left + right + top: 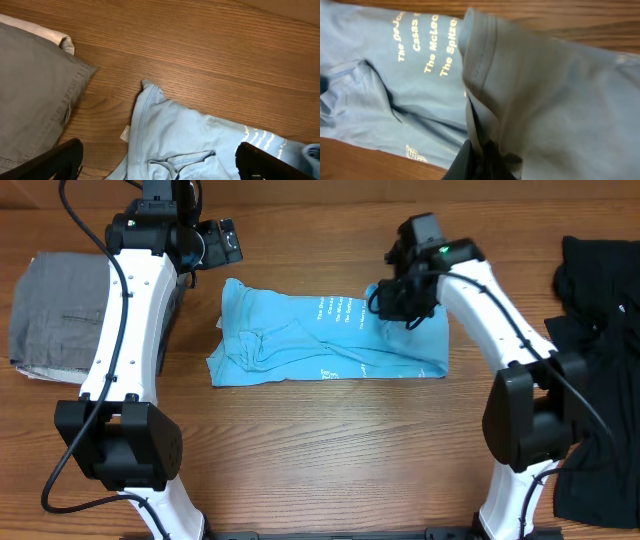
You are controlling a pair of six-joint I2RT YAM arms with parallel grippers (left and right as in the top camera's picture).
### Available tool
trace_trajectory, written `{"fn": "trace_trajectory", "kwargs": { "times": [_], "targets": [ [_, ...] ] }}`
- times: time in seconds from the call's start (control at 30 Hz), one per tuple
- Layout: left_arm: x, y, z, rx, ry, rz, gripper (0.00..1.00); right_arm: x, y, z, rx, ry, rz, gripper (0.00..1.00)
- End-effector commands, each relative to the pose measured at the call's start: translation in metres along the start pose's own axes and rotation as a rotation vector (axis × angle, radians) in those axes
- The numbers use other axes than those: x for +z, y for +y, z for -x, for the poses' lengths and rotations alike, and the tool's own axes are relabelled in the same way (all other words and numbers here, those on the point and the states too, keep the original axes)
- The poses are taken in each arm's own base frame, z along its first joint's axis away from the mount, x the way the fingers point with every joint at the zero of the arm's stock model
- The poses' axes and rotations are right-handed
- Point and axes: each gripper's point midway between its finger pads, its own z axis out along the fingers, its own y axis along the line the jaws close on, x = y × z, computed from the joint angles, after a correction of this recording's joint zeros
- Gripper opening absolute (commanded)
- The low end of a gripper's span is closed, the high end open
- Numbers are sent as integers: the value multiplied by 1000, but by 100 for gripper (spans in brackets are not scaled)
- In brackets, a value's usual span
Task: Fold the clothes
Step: 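Fold the strip's right end leftward over the middle with the right gripper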
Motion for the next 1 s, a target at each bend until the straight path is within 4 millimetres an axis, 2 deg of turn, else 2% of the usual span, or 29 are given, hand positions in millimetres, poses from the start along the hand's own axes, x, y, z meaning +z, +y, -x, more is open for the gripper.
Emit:
{"fn": "trace_trajectory", "kwargs": {
  "times": [0.0, 0.2, 0.77, 0.8, 0.87, 0.93, 0.97],
  "targets": [
    [4, 0, 0, -7, 4, 7, 100, -6, 12, -2, -13, -27, 12, 4],
    [4, 0, 0, -7, 4, 7, 100, -2, 30, -9, -37, -9, 61, 4],
    [4, 0, 0, -7, 4, 7, 100, -3, 39, 2, 31, -46, 111, 4],
    [4, 0, 0, -7, 4, 7, 100, -3, 40, 2, 31, -45, 113, 7],
    [4, 0, 0, -7, 4, 7, 100, -3, 40, 0, 32, -39, 115, 21],
    [4, 0, 0, -7, 4, 7, 100, -3, 42, -1, 32, -32, 129, 44],
    [4, 0, 0, -7, 4, 7, 100, -4, 46, -2, 24, -27, 149, 50]
  ]
}}
